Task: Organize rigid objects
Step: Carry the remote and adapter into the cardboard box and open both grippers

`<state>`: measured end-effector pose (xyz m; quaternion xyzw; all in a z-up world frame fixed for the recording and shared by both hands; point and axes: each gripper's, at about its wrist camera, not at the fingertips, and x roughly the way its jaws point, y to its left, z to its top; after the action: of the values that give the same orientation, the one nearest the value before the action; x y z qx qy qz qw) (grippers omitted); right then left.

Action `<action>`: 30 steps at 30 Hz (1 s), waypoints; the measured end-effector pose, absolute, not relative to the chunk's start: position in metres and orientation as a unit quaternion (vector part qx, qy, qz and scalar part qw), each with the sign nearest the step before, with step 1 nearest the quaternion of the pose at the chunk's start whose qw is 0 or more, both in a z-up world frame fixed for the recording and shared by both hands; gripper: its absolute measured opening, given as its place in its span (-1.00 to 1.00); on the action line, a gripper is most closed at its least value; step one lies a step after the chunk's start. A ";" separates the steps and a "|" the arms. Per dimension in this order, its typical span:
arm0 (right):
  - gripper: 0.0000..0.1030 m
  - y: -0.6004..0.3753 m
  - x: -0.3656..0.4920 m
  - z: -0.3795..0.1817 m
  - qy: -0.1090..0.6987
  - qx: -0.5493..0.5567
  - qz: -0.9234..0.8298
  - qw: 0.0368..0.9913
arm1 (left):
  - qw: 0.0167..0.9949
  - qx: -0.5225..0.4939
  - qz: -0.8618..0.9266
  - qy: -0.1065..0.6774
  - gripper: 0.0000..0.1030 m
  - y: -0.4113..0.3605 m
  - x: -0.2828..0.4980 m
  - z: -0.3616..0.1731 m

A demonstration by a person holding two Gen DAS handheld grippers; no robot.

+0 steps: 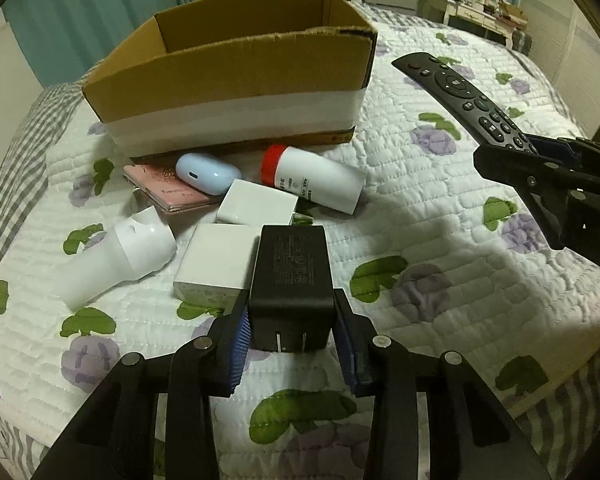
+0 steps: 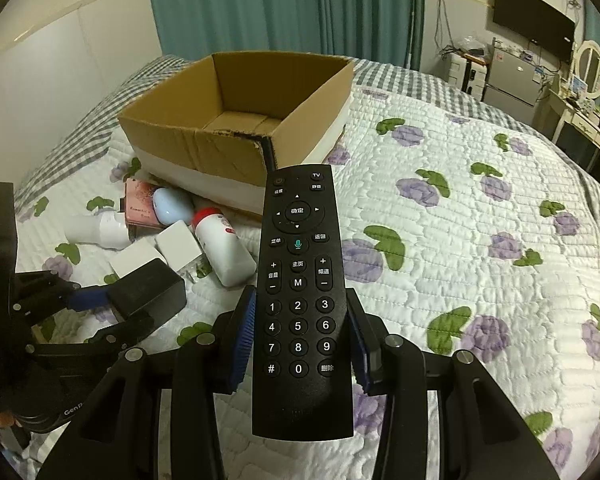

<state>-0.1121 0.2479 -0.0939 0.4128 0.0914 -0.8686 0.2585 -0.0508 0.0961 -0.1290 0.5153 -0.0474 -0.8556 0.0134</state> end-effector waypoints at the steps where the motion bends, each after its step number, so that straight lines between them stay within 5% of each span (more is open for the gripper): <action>1: -0.20 0.249 -0.110 -0.090 0.090 0.411 -0.871 0.256 | 0.010 0.513 -0.857 -0.043 -0.26 0.095 -0.049 -0.127; 16: -0.20 0.236 -0.079 -0.017 0.097 0.357 -0.895 0.250 | -0.002 0.410 -0.912 -0.010 -0.26 0.064 -0.034 -0.027; 30: -0.21 0.186 -0.147 0.039 0.092 0.314 -0.907 0.266 | -0.004 0.349 -0.937 -0.013 -0.26 0.026 -0.140 0.025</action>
<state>-0.1469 0.1856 0.0394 0.3140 0.0923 -0.9068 0.2658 -0.1399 0.0264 0.0251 0.3495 -0.0128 -0.9369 -0.0036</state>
